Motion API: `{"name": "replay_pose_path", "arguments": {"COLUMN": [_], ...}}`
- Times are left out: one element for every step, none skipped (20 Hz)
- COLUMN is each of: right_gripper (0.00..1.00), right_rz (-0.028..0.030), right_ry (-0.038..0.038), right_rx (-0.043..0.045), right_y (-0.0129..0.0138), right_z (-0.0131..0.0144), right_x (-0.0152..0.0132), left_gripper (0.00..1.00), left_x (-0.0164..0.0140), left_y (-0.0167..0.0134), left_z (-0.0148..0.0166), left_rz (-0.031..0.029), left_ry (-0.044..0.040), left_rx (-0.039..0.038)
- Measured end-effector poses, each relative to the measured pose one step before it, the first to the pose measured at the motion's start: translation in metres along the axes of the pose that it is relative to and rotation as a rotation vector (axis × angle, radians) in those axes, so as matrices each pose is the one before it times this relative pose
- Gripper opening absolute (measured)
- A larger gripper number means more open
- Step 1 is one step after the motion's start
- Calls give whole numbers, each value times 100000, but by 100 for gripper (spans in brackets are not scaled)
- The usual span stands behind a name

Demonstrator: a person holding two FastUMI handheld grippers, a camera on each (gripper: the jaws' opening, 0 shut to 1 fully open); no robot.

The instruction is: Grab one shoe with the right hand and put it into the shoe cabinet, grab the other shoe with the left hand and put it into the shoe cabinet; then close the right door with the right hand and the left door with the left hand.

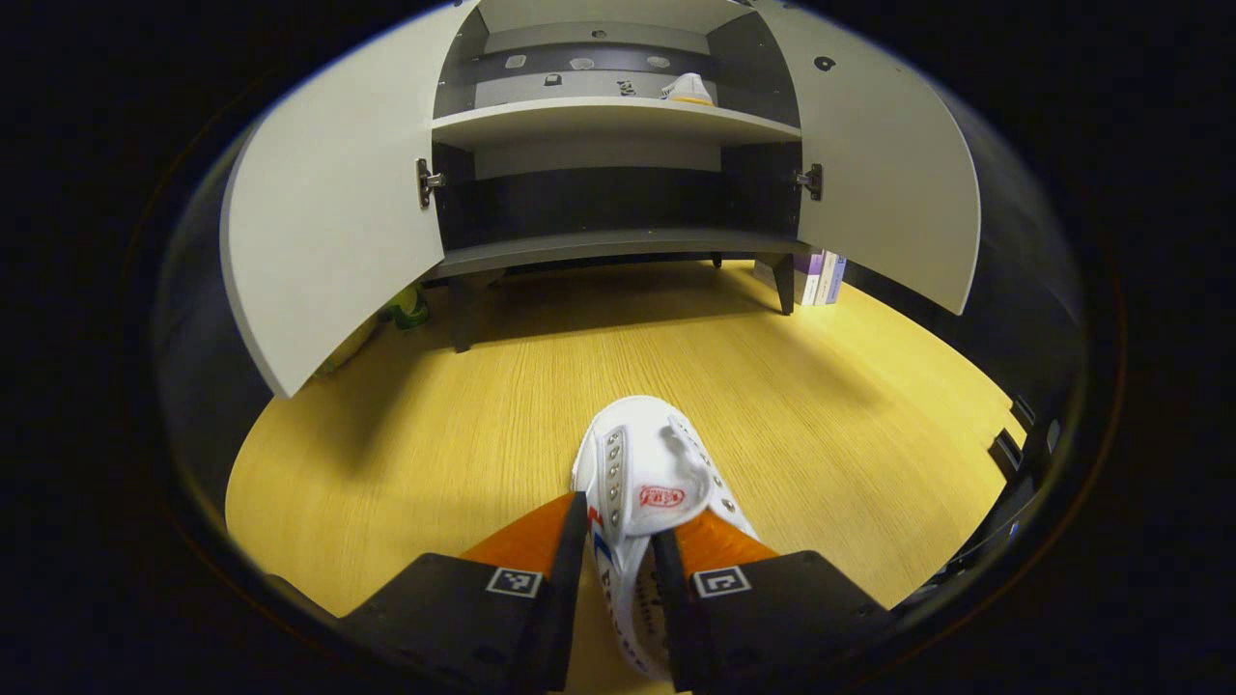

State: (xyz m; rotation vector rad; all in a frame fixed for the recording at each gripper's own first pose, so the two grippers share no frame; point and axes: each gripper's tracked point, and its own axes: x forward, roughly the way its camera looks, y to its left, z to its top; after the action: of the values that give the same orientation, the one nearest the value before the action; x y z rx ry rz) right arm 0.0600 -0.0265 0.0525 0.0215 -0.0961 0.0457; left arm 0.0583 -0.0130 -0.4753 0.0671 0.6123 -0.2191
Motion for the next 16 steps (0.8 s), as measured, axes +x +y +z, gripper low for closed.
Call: {"name": "replay_pose_path", "arguments": {"right_gripper": [99, 99, 99, 99, 99, 99, 99, 99, 99, 99, 95, 99, 99, 99, 99, 98], "right_rz": [-1375, -1351, -1025, -659, -75, -49, -12, 57, 176, 318, -57, 285, 262, 277, 414, 107], "right_ry": [-391, -323, -204, 32, 70, -636, -847, -526, -243, -480, -120, -67, 320, 399, 760, 1656], "right_rx": [-635, -554, 47, 988, 1202, 788, 200, -106, 98, 157, 32, 125, 157, 581, 1070, 1488], "right_y": [-483, -332, -296, -107, 33, 13, -217, -66, -107, -80, -248, -260, -188, -260, -235, -241], "right_z": [170, 65, 54, 59, 177, 262, 370, 262, 177, 220, 162, 156, 113, 14, -31, -209], "right_x": [80, 62, 22, -85, -81, -31, -47, -51, -188, -102, -101, -156, -240, -97, -204, -102], "left_gripper": [40, 35, 31, 18, 12, 7, 6, 5, 5, 5, 5, 5, 5, 5, 5, 5], "left_x": [259, 162, 13, 93, -112, 79, -112, -64, -334, -403, -721, -760, -788, -823, -888, -818], "left_y": [25, 37, 221, 401, 17, 102, 98, 45, 53, 74, 112, 28, -38, -127, -64, 57], "left_z": [81, -31, -43, -228, -46, 118, 92, 231, 385, 594, 876, 939, 1317, 1333, 1503, 1500], "left_rz": [585, 638, 1672, 2255, -119, -227, -138, -295, -345, -34, 614, 479, 116, -158, 462, 853], "left_ry": [-7, 51, 831, 2157, 1891, 1503, 2026, 994, 431, -909, -1339, -1470, -1706, -1745, -1452, -1323], "left_rx": [-76, 47, 519, 364, -536, -924, -1829, -2129, -3129, -2284, -833, -420, -924, -1199, -817, -232]}}
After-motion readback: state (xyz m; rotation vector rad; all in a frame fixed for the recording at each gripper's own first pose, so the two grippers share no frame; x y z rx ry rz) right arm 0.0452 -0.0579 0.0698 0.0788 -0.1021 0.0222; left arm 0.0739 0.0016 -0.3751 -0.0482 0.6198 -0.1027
